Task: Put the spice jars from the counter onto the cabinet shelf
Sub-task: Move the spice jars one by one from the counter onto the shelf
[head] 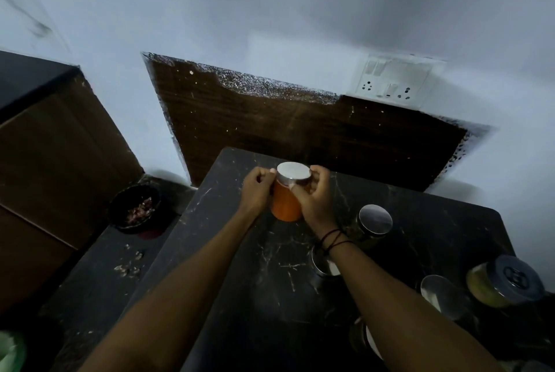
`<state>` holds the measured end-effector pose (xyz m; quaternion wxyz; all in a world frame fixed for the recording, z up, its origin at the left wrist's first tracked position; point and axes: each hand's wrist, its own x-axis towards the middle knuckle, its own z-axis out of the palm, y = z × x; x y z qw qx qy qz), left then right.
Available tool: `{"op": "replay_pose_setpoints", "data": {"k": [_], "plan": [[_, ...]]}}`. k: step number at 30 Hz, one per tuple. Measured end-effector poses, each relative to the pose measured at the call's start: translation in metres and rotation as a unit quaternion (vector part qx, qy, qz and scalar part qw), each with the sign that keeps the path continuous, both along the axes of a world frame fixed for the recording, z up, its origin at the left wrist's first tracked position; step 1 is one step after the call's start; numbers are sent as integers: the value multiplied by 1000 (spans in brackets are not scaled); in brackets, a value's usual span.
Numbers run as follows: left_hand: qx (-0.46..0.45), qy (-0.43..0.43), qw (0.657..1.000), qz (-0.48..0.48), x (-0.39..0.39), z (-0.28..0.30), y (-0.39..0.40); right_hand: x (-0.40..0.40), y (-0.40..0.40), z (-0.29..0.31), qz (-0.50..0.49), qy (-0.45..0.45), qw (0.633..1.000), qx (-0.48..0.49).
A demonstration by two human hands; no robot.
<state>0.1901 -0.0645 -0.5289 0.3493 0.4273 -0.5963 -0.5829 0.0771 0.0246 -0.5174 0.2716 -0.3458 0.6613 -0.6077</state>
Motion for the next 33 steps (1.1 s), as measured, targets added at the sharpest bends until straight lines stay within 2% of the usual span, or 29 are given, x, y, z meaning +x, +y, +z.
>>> {"op": "replay_pose_setpoints", "data": {"k": [3,8,14,16,22,29,33], "plan": [[34,53,996,-66,2,18,4,-6,2,16,-5,-63,997,-54],[146,80,967,-191,7,40,12,-8,3,20,-8,-189,981,-45],[174,21,975,-139,0,42,37,-2,9,15,43,-216,969,114],[177,7,976,-130,2,40,41,-1,15,10,62,-232,961,137],[227,66,964,-122,10,34,55,4,32,3,63,-273,953,116],[211,85,965,-127,8,42,64,5,42,15,-4,-242,968,71],[190,114,965,-138,4,68,58,-1,39,43,1,-216,975,45]]}}
